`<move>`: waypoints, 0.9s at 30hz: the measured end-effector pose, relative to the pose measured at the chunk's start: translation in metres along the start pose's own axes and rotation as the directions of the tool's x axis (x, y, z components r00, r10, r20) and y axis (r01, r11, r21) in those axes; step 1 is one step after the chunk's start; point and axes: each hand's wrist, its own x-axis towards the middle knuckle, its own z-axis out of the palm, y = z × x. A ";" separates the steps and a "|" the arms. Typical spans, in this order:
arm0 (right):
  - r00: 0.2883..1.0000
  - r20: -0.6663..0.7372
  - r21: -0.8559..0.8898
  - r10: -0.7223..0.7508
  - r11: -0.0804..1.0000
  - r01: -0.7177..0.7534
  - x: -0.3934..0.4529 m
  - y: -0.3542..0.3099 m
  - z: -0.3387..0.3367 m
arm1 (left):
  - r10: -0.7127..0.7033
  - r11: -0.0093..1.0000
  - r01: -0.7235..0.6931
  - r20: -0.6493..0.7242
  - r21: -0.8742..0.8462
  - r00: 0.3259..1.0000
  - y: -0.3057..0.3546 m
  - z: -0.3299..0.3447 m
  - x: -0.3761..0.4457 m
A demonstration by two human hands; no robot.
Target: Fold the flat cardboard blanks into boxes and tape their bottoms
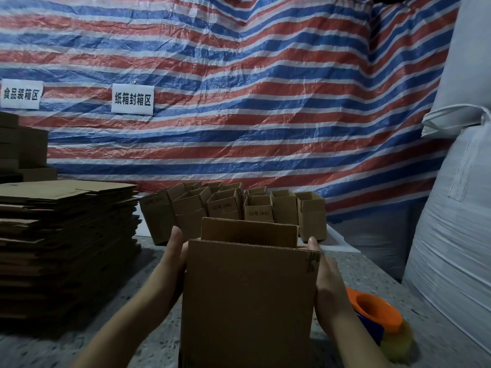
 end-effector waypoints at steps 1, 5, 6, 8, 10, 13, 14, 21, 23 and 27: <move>1.000 0.002 0.000 -0.017 1.000 0.017 -0.001 0.000 0.000 | 0.010 0.999 -0.011 0.040 0.040 0.999 0.001 -0.002 -0.003; 1.000 0.001 -0.049 0.012 0.999 -0.012 -0.006 -0.006 0.004 | 0.016 0.998 -0.018 0.028 0.067 0.999 0.001 0.000 -0.007; 0.999 0.043 -0.057 -0.003 0.998 0.005 -0.010 -0.006 0.002 | 0.014 0.997 -0.015 0.016 0.078 1.000 0.001 0.002 -0.005; 0.996 0.091 -0.082 0.020 0.997 -0.013 -0.012 -0.006 -0.003 | 0.004 0.998 -0.004 -0.015 0.057 1.000 0.001 0.007 -0.002; 0.980 0.199 -0.059 0.014 0.998 -0.002 -0.019 -0.008 -0.014 | 0.005 1.000 -0.006 -0.046 -0.014 0.999 0.000 0.011 -0.001; 0.920 0.390 -0.075 0.029 0.997 0.000 -0.027 -0.019 -0.023 | -0.009 0.999 0.005 -0.076 -0.041 0.997 -0.002 0.013 0.002; 0.925 0.377 -0.110 0.047 0.994 -0.006 -0.027 -0.021 -0.023 | -0.031 0.998 0.026 -0.081 -0.061 0.996 -0.002 0.014 0.003; 0.962 0.261 0.078 0.082 0.991 -0.106 -0.020 -0.022 -0.011 | -0.092 0.975 0.079 -0.051 -0.210 0.994 0.004 0.010 0.008; 0.963 0.260 0.119 0.073 0.987 -0.107 -0.019 -0.021 -0.011 | -0.120 0.975 0.112 -0.032 -0.192 0.992 0.005 0.006 0.011; 0.955 0.277 0.076 0.103 0.989 -0.128 -0.019 -0.020 -0.012 | -0.128 0.975 0.135 0.051 -0.179 0.990 0.013 -0.002 0.015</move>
